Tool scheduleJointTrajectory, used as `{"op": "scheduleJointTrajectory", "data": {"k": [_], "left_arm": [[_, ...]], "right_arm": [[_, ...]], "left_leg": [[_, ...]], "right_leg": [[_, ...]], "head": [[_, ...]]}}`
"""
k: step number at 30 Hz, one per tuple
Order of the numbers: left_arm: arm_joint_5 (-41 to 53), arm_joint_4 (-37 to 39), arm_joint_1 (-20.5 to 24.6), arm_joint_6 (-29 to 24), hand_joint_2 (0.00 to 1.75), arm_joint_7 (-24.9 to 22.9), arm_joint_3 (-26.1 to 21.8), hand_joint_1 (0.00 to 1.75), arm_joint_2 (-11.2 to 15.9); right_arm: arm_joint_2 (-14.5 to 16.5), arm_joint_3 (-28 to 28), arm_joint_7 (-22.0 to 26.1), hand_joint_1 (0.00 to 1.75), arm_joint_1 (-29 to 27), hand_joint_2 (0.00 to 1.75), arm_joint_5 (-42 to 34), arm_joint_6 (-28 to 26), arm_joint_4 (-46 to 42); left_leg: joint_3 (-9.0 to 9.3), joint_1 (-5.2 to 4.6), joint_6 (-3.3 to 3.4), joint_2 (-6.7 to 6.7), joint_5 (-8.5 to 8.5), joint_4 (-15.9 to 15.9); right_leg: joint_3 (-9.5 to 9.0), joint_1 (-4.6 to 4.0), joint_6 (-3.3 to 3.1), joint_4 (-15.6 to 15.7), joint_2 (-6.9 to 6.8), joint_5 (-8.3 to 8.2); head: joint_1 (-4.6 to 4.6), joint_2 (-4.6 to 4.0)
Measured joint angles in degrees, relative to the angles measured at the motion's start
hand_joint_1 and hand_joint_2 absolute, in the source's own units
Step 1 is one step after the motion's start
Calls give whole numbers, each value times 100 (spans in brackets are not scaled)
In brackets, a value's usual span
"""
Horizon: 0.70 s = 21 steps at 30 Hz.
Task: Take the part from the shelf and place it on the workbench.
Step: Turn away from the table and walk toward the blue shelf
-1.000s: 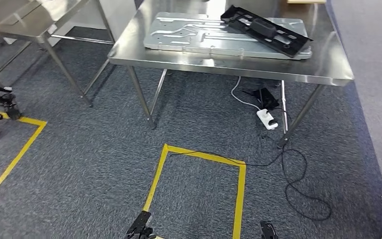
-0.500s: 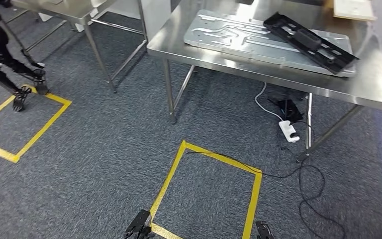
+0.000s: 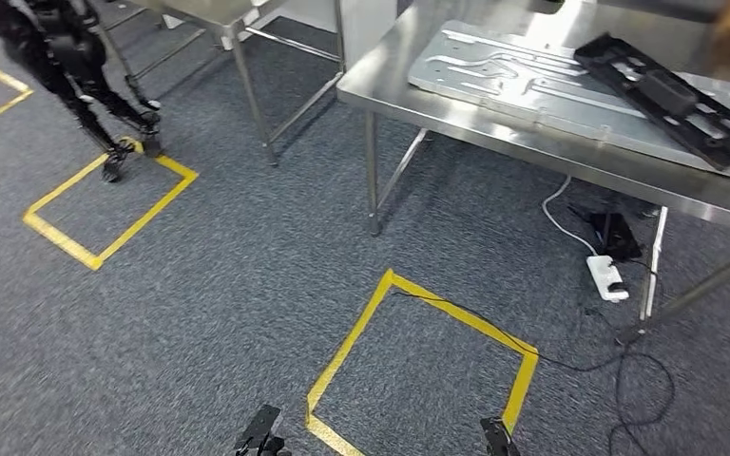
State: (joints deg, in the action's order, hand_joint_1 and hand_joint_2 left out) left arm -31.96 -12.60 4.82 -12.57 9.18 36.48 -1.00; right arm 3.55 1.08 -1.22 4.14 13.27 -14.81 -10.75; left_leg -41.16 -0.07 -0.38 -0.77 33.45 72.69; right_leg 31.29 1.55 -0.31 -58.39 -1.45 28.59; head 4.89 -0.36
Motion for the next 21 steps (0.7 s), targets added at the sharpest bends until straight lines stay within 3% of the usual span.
{"op": "scheduleJointTrajectory", "data": {"k": [2,5,7,9,11,13,15,16,17,18,20,21], "left_arm": [[-16,1,-10,30,0,-49,0,0,19],[-18,2,-5,5,0,-13,0,0,40],[0,3,10,-15,0,20,0,0,43],[16,4,-6,-14,0,17,1,0,42],[16,6,-27,0,0,-10,2,0,42],[14,7,-14,12,0,-33,3,0,40],[13,8,2,20,0,-42,4,0,38],[13,8,1,22,0,-45,4,0,38],[12,9,-2,22,0,-48,4,0,38],[12,9,-5,22,0,-50,4,0,38],[12,10,-1,20,0,-53,4,0,35],[12,10,5,16,0,-54,4,0,35]], "right_arm": [[15,107,46,0,-8,0,49,-6,0],[32,215,92,0,8,0,84,90,0],[34,278,91,0,17,0,110,139,0],[42,331,91,0,22,0,120,140,-2],[49,363,100,0,29,0,129,132,-5],[49,400,110,0,26,0,139,138,-5],[49,434,111,0,0,0,141,148,-3],[49,445,112,0,-14,0,141,151,-3],[49,456,114,0,-22,0,141,152,-2],[49,467,116,0,-23,0,141,151,-2],[49,486,125,0,-19,0,141,150,-1],[49,489,132,0,-17,0,140,148,0]], "left_leg": [[6,26,-16,56,-163,-40],[574,-10,42,308,-629,-1136],[711,-67,112,399,-649,-1424],[705,-67,181,280,-663,-1446],[734,-40,251,170,-692,-1501],[752,-33,313,58,-706,-1526],[752,-47,343,-82,-701,-1518],[756,-54,348,-163,-698,-1510],[759,-59,349,-249,-692,-1496],[763,-60,346,-337,-682,-1475],[750,-59,324,-496,-651,-1415],[729,-53,301,-564,-641,-1391]], "right_leg": [[-20,4,10,-3,-163,24],[-80,-9,63,1,-343,70],[-105,-35,120,13,-443,92],[-132,-44,185,29,-512,112],[-88,-27,233,-118,-309,243],[190,-18,239,-713,2,563],[568,-38,228,-1427,103,804],[677,-47,221,-1580,118,784],[684,-52,209,-1502,135,644],[590,-53,190,-1208,182,413],[317,-44,144,-486,436,52],[222,-40,129,-251,551,-20]], "head": [[2,0],[1,-1],[-5,0],[-5,0],[-21,0],[-44,0],[-48,0],[-47,-1],[-47,0],[-47,0],[-45,-1],[-44,-1]]}}
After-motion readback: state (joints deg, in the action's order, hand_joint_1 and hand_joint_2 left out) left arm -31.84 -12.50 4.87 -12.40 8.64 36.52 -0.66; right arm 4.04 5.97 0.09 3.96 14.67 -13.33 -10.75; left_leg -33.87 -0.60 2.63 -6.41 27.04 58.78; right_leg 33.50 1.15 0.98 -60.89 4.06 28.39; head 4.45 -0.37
